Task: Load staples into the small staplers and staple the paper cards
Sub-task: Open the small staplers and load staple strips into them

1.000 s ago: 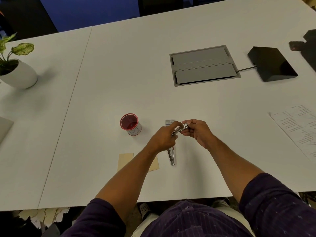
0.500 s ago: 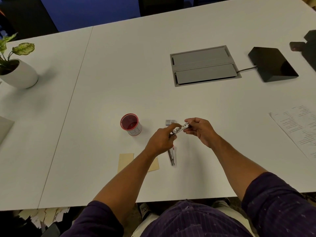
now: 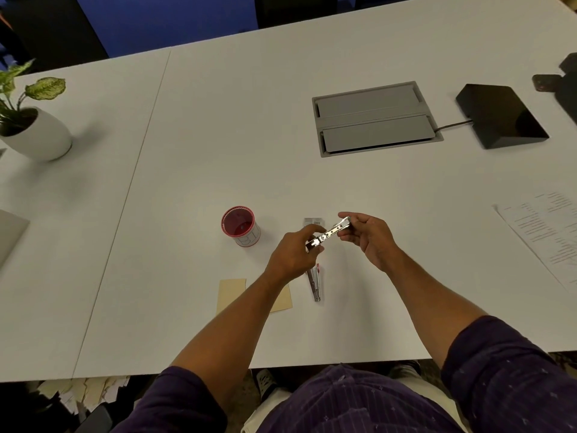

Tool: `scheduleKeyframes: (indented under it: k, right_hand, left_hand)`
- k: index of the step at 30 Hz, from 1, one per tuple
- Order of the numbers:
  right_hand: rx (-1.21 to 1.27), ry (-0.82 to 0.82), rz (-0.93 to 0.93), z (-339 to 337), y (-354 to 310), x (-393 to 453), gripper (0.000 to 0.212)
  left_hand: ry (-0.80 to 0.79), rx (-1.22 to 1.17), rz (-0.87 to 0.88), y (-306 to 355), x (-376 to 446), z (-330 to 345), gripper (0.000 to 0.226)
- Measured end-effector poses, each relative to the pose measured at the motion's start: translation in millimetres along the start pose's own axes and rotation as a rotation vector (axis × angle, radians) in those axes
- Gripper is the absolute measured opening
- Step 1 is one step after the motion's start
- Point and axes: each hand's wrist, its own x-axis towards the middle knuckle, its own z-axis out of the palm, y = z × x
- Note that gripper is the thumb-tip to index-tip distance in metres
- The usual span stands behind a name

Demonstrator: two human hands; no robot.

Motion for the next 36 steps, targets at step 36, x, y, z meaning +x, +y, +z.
scheduleKeyframes:
  k: [36]
  right_hand:
    - [-0.322, 0.026, 0.052, 7.0, -1.0, -15.5, 0.029]
  left_hand:
    - [0.363, -0.458, -0.200, 12.3, -5.6, 6.7, 0.051]
